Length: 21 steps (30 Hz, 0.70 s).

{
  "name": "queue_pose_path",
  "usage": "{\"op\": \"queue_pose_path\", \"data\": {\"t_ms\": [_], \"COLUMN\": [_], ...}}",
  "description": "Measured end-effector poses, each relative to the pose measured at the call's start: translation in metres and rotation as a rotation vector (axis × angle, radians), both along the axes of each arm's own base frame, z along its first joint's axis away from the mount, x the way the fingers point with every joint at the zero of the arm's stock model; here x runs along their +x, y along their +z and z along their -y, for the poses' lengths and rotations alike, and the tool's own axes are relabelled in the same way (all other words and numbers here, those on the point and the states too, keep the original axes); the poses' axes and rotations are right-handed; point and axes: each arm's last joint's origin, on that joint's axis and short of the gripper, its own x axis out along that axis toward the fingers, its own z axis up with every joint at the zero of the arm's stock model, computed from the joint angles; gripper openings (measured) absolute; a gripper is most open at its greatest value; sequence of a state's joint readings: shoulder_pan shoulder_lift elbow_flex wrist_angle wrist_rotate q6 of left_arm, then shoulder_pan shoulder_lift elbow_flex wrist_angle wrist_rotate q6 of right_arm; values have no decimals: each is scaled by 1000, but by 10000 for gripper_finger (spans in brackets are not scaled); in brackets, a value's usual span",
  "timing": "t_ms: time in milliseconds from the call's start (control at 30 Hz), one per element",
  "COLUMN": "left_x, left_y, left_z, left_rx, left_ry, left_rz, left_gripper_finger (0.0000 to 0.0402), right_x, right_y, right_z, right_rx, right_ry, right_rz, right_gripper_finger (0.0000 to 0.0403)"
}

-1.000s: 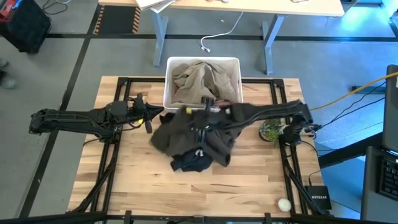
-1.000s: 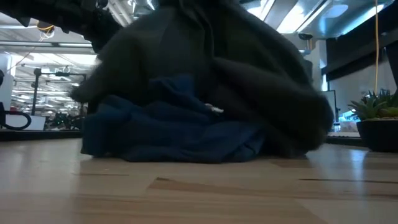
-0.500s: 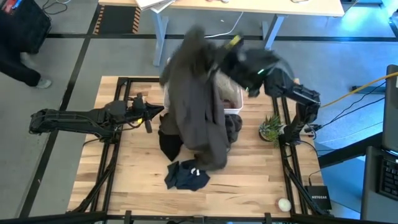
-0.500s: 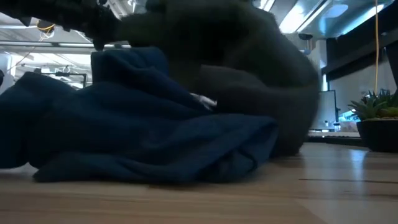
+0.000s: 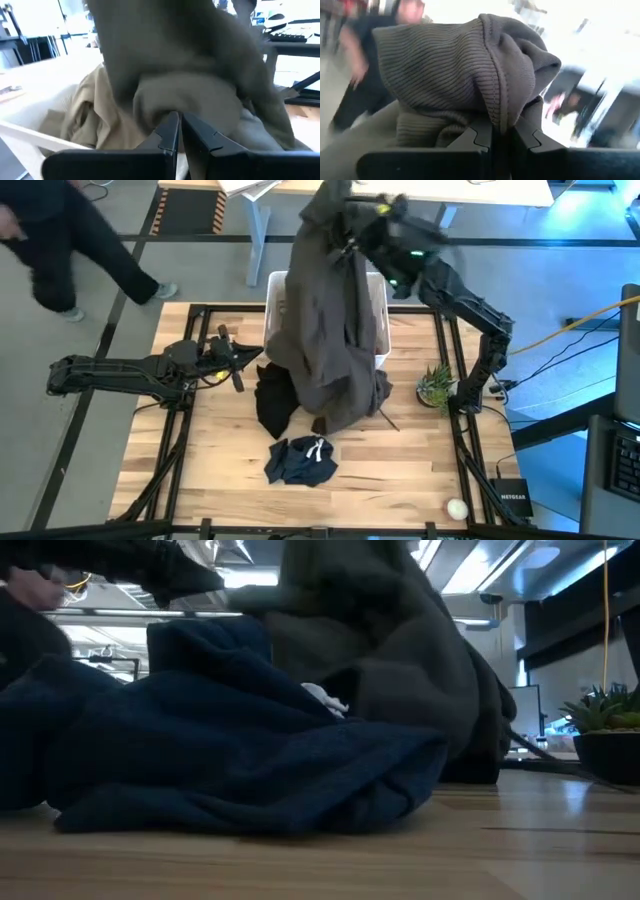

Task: Sort clothes
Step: Put the gray jacket into the bin

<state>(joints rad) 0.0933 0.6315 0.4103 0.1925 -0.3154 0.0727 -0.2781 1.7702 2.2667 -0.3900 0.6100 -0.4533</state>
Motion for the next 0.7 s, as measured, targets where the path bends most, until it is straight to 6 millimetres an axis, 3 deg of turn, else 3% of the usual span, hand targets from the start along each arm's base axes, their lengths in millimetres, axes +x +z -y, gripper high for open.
{"op": "queue_pose_path", "data": {"t_ms": [167,433,567,700], "left_x": [0,0,0,0], "left_y": [4,8,8,8], "left_z": [0,0,0,0], "left_rx": [99,126,108,79], "left_ry": [1,4,4,4], "left_rz": [-1,34,35,48], "left_gripper_finger": [17,17,17,17], "right_x": [20,39,38,36], "right_y": [-63,-157,-178,-175], "right_z": [30,38,41,44], "right_rx": [250,527,630,615], "right_ry": [146,124,51,57], "right_rz": [-112,-243,-204,-211], "right_gripper_finger": [39,50,89,154]}}
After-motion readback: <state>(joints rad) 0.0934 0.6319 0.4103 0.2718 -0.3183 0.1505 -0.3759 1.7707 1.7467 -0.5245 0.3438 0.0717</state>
